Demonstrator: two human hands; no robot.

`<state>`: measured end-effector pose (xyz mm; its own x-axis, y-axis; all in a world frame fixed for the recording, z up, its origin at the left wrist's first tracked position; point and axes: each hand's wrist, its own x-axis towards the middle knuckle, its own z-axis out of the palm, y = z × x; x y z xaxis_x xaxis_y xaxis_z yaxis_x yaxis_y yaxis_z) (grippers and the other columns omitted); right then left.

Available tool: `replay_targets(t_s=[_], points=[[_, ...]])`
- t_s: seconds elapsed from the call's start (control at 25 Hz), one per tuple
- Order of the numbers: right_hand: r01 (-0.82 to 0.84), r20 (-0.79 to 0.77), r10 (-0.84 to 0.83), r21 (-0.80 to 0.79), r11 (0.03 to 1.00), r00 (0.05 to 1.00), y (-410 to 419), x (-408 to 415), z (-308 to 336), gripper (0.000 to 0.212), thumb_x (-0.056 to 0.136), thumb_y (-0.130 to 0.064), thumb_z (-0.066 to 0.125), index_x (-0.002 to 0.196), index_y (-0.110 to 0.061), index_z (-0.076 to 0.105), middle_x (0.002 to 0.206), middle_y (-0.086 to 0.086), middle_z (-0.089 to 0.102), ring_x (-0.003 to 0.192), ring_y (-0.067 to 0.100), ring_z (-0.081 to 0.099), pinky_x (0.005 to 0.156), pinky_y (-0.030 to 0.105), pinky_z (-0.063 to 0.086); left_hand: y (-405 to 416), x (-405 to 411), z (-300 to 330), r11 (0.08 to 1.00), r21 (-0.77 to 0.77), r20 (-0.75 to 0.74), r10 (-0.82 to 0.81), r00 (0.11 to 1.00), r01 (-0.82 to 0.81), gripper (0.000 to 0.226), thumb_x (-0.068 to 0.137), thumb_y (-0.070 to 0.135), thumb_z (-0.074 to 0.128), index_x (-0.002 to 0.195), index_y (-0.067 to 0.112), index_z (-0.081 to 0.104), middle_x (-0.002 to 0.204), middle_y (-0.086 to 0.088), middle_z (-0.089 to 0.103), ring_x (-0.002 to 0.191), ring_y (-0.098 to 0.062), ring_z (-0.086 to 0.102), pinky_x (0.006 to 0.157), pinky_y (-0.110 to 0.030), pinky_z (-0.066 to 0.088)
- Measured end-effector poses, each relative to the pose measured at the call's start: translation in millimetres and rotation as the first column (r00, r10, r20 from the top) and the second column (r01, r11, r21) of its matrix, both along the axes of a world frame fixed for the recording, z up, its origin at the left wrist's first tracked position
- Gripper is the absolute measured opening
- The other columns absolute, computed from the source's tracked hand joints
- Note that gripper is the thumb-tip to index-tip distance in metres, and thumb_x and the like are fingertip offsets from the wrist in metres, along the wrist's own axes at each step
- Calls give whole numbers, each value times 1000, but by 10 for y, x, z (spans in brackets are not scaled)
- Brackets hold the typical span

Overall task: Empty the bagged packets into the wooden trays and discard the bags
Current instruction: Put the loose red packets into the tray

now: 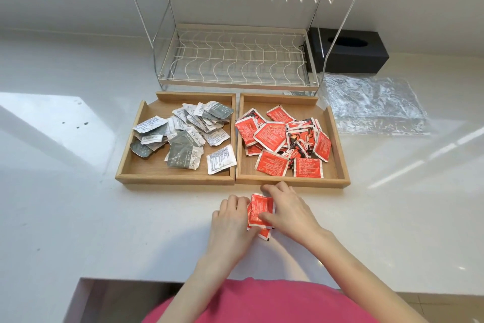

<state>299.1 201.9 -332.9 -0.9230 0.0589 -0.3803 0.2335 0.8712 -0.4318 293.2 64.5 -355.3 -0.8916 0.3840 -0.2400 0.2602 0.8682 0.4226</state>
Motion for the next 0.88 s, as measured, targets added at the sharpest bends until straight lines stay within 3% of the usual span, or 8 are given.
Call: replay_targets(t_s=[0.2, 0.32, 0.44, 0.52, 0.6, 0.72, 0.88], points=[[85, 26, -82, -137, 987, 996, 0, 30, -33, 24, 78, -23, 63, 97, -15, 52, 108, 6, 52, 102, 23, 50, 79, 32, 37, 7, -93, 8, 1000, 8, 79, 4, 997, -4, 40, 77, 36, 60, 106, 14, 44, 113, -4, 52, 110, -23, 44, 84, -31, 33], [115, -16, -121, -203, 972, 993, 5, 76, -30, 15, 76, -20, 65, 85, -20, 52, 96, 3, 54, 88, 21, 52, 74, 30, 38, -4, -128, 58, 998, 63, 136, -19, 990, 10, 29, 76, 32, 62, 94, 17, 45, 102, -4, 54, 102, -23, 48, 77, -30, 34], [187, -48, -207, -275, 943, 977, 60, 135, -19, 12, 75, -20, 67, 85, -16, 62, 81, -3, 59, 75, 14, 52, 63, 23, 36, -45, -175, 110, 963, 256, 229, 22, 973, -81, 20, 75, 18, 63, 78, 22, 44, 75, 4, 54, 78, -21, 52, 58, -21, 31], [237, -32, -262, -337, 911, 964, 119, 170, 13, 10, 75, -19, 68, 82, -13, 64, 77, 0, 65, 72, 15, 56, 58, 17, 36, -62, -203, 166, 924, 352, 280, 49, 959, -150, 21, 75, 12, 64, 73, 25, 48, 62, 11, 53, 60, -11, 50, 54, -14, 34], [253, -14, -284, -414, 874, 959, 176, 172, 83, 6, 77, -17, 67, 82, -15, 65, 81, 2, 69, 75, 15, 61, 65, 18, 42, -67, -241, 231, 888, 423, 311, 44, 949, -179, 19, 76, 9, 64, 76, 24, 52, 64, 10, 58, 52, -2, 49, 56, -12, 39], [267, -25, -336, -555, 788, 941, 303, 93, 243, 11, 81, -10, 62, 86, -19, 62, 86, 3, 68, 77, 14, 62, 70, 26, 48, -85, -331, 333, 843, 488, 320, 70, 945, -228, 13, 78, 10, 63, 82, 21, 58, 78, 0, 64, 63, -16, 54, 71, -31, 47], [294, -157, -434, -532, 794, 887, 577, -194, 389, 10, 81, -9, 62, 90, -14, 61, 91, 13, 69, 82, 27, 64, 79, 42, 49, -102, -436, 446, 825, 522, 264, 86, 961, -217, 13, 79, 12, 63, 81, 24, 58, 72, 2, 62, 65, -19, 53, 73, -36, 47]])
